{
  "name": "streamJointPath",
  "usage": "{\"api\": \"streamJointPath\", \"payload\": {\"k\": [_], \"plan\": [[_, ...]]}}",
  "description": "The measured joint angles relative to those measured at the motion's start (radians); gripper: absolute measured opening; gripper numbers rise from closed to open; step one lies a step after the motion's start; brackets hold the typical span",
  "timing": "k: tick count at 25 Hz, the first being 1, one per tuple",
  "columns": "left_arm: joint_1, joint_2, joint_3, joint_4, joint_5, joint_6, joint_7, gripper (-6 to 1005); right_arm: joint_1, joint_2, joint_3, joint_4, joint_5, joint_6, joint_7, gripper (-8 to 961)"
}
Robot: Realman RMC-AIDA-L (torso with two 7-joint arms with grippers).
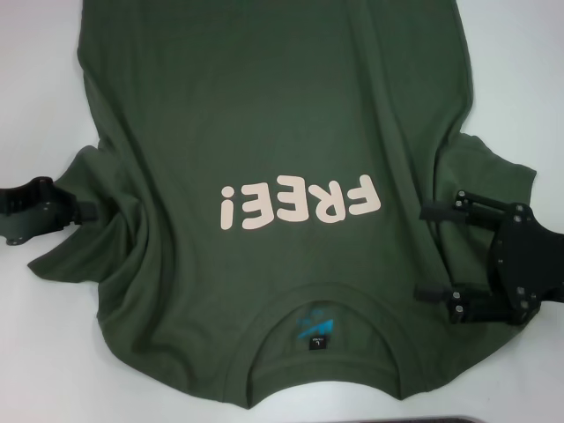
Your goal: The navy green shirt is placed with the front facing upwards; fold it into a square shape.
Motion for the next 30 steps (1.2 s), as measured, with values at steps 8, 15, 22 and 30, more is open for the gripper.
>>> {"api": "streamJointPath", "payload": {"k": [8,15,22,30], "plan": [[0.014,0.004,-0.017,0.025,-0.001,0.022,0.003,7,0.006,0.0,0.004,0.0,0.0,-0.002,0.004,926],[0.056,0.018,-0.093,0.107,0.007,0.06,-0.008,22,0.009,0.0,0.007,-0.002,0.0,-0.002,0.005,927],[0.09,0.033,-0.128,0.126,0.009,0.085,-0.007,37,0.016,0.0,0.017,-0.002,0.0,-0.002,0.006,927],[0.096,0.034,-0.133,0.167,0.013,0.09,-0.026,54,0.021,0.0,0.018,-0.001,0.0,-0.004,0.01,927]]}}
